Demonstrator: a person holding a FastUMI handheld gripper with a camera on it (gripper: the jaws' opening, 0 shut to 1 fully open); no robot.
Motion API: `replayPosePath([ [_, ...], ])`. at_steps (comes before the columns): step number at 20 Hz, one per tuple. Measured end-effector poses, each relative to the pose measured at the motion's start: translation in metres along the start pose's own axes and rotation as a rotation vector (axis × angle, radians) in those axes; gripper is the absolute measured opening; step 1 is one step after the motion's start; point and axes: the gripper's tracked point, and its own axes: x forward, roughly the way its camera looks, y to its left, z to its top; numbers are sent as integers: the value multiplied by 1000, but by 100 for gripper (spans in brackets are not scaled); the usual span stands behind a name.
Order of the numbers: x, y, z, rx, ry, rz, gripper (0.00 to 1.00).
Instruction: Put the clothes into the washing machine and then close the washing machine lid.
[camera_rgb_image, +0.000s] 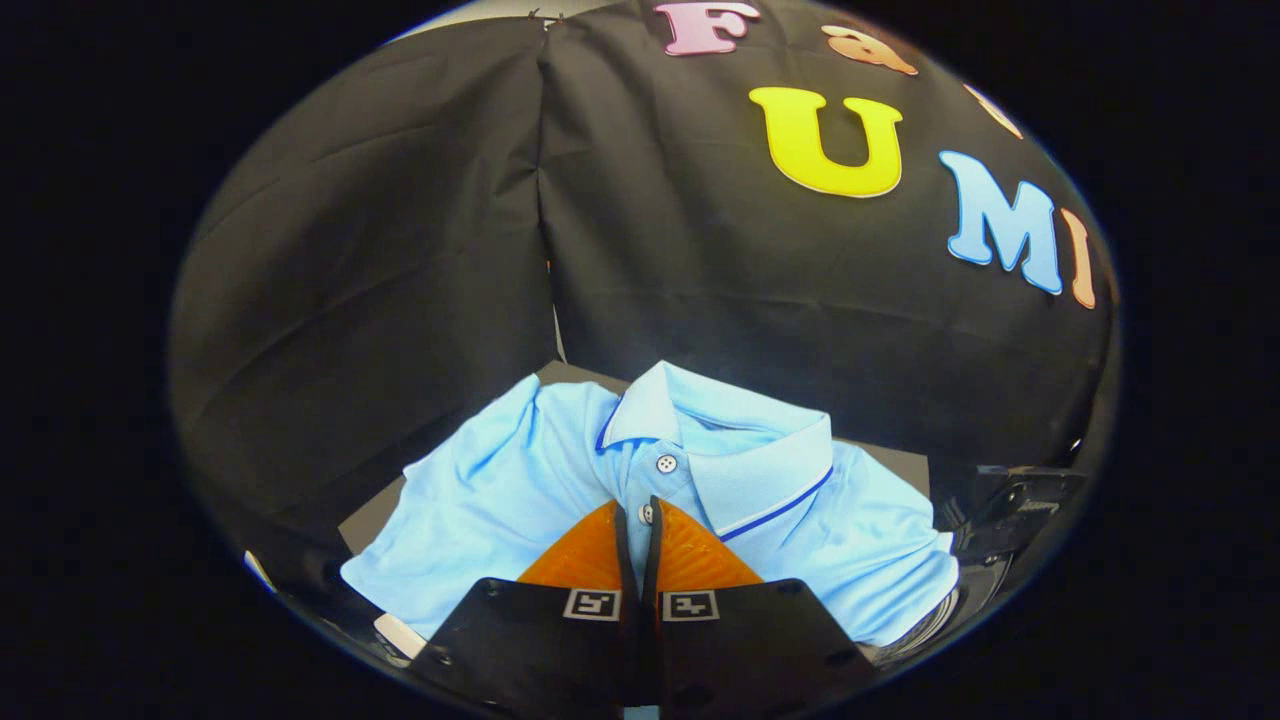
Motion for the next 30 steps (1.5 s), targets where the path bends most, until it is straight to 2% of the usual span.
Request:
replayPosePath([
  [13, -96, -30, 102, 27, -229, 79, 1],
  [20, -141, -56, 131, 16, -317, 83, 1],
  [30, -197, -132, 144, -32, -398, -23, 1],
])
